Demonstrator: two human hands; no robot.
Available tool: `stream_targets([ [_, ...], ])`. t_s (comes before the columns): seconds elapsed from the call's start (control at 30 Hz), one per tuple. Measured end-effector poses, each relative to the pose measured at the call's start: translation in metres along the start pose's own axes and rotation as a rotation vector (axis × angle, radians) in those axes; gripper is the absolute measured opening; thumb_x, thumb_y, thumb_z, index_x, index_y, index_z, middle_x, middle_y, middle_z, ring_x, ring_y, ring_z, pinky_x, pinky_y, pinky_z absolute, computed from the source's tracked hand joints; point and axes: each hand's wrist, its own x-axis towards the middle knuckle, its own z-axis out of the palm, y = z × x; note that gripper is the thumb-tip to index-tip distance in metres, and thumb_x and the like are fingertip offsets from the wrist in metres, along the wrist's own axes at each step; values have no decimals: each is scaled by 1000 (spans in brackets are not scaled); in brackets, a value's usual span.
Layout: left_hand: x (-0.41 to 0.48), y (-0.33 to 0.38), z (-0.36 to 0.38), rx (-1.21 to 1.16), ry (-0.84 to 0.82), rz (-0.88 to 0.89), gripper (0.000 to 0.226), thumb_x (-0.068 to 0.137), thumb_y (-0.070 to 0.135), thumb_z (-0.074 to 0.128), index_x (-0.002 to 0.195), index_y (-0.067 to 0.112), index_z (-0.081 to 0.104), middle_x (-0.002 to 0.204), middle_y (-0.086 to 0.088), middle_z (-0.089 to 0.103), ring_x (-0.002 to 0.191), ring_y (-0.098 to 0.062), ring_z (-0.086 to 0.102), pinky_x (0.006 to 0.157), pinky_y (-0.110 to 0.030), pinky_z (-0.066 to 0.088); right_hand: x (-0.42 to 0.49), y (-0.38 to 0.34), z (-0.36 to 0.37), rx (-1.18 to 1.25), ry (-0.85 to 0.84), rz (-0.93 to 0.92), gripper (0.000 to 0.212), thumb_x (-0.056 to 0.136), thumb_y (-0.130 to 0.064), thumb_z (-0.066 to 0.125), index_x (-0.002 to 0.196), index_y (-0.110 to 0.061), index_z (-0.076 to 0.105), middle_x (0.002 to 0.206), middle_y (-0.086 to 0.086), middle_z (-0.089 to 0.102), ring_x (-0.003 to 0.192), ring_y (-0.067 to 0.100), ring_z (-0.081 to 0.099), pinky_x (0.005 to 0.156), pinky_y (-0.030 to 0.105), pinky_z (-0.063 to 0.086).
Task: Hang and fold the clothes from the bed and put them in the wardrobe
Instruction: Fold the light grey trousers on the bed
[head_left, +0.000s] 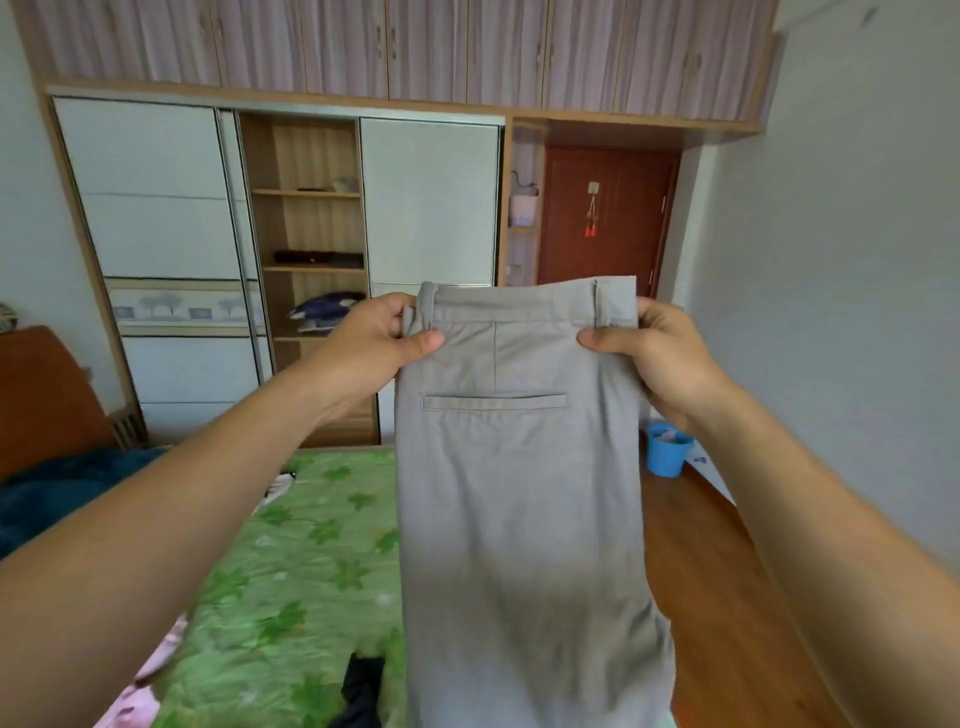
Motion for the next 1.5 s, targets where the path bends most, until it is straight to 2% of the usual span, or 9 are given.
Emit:
stream_targets([
  [0.27, 18, -199, 30, 653, -87, -188, 20, 89, 10, 70, 108, 5, 64, 99, -6, 66, 95, -21, 60, 75, -32, 45, 17, 211, -1, -331, -94, 318, 22, 81, 6, 76, 101, 10, 70, 86, 19, 70, 76, -1, 63, 71, 14, 52],
  [0.47, -4, -331, 61, 644, -114, -511, 15, 88, 6, 69, 83, 12, 56, 74, -2, 59, 63, -17, 61, 48, -20, 43, -11, 356, 8, -734, -252, 452, 8, 89, -22, 71, 86, -16, 68, 74, -2, 61, 66, 17, 54, 57, 30, 38],
  [0.63, 8, -422, 68, 545, -82, -660, 14, 84, 3, 69, 85, 7, 56, 81, -14, 67, 81, -33, 69, 73, -46, 55, -4, 439, 19, -542, -167, 728, 16, 88, -4, 66, 81, -19, 66, 76, 16, 70, 59, 29, 67, 63, 48, 60],
  [0.73, 59, -471, 65, 484, -1, -602, 18, 86, 6, 69, 98, 15, 60, 96, -6, 65, 96, -31, 64, 73, -35, 49, 47, 483, 22, -578, -150, 693, 6, 92, -13, 68, 97, -10, 68, 89, 18, 71, 84, 39, 70, 77, 51, 59],
  [0.83, 122, -516, 61, 356, 77, -567, 77, 87, 6, 72, 152, 24, 34, 150, -12, 36, 135, -28, 45, 100, -35, 46, 104, 523, 22, -592, -80, 651, 53, 92, -23, 70, 141, -18, 50, 131, 14, 58, 111, 33, 62, 83, 38, 52],
  [0.9, 136, -550, 67, 393, 50, -610, 89, 88, 11, 73, 158, 27, 20, 157, -14, 25, 139, -30, 39, 108, -44, 43, 113, 552, 24, -584, -109, 675, 72, 92, -30, 72, 154, -23, 35, 151, 12, 43, 127, 29, 53, 90, 34, 47],
  [1.13, -2, -657, 129, 514, -289, -913, 75, 91, 27, 68, 155, 21, 29, 146, -14, 38, 132, -31, 47, 93, -25, 40, -32, 661, 36, -773, -438, 1003, 55, 98, -34, 60, 147, -16, 45, 142, 17, 56, 127, 32, 55, 97, 32, 41],
  [1.33, -140, -699, 176, 477, -461, -1149, 76, 91, 27, 68, 155, 15, 28, 150, -18, 35, 138, -30, 40, 111, -32, 36, -174, 705, 52, -717, -607, 1275, 56, 98, -39, 59, 148, -19, 42, 132, 17, 58, 106, 30, 64, 80, 30, 48],
  [1.5, -233, -708, 192, 373, -325, -1276, 43, 83, 8, 73, 124, 5, 60, 109, -20, 67, 93, -31, 68, 78, -40, 55, -280, 718, 61, -684, -530, 1438, 78, 95, -29, 65, 157, -8, 22, 142, 24, 48, 124, 37, 56, 98, 38, 49],
])
